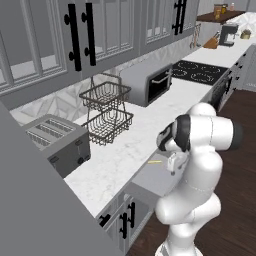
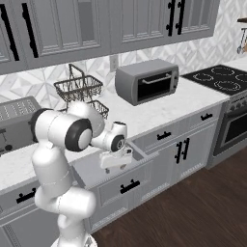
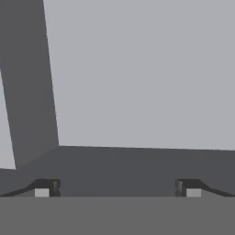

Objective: Take a straw from the drawer in front and place it inside the glass cup on the dining counter.

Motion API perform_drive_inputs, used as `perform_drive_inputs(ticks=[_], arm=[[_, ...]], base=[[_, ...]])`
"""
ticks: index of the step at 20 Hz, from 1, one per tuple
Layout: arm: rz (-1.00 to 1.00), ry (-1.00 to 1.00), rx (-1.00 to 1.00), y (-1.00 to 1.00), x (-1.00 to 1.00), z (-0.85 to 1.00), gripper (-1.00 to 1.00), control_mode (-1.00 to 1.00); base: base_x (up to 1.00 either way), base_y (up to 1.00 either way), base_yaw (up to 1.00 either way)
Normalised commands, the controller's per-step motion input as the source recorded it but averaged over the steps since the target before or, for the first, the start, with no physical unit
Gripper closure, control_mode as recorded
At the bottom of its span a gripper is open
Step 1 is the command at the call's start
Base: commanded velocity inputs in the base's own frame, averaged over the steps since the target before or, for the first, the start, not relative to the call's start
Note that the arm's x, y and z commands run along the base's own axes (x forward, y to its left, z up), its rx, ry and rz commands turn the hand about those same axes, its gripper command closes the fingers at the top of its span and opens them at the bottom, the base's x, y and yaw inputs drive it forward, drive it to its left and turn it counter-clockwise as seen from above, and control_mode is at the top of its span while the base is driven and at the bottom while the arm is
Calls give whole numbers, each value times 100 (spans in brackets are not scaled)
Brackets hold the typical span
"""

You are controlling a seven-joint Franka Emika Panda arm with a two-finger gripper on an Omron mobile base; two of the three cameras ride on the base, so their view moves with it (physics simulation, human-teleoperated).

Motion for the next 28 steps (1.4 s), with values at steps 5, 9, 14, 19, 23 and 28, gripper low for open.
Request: perform_drive_inputs(ticks=[5,9,14,19,23,28], arm=[[7,0,0,-13,-2,-22,-100,-100],[2,0,0,-35,-23,-7,-100,-100],[0,0,0,-44,-60,0,-100,-100],[0,0,0,-58,-73,0,-100,-100],[0,0,0,-74,-69,0,-100,-100],[0,2,0,-76,-48,11,-100,-100]], base=[[0,0,0],[0,0,0],[0,0,0],[0,0,0],[0,0,0],[0,0,0]])
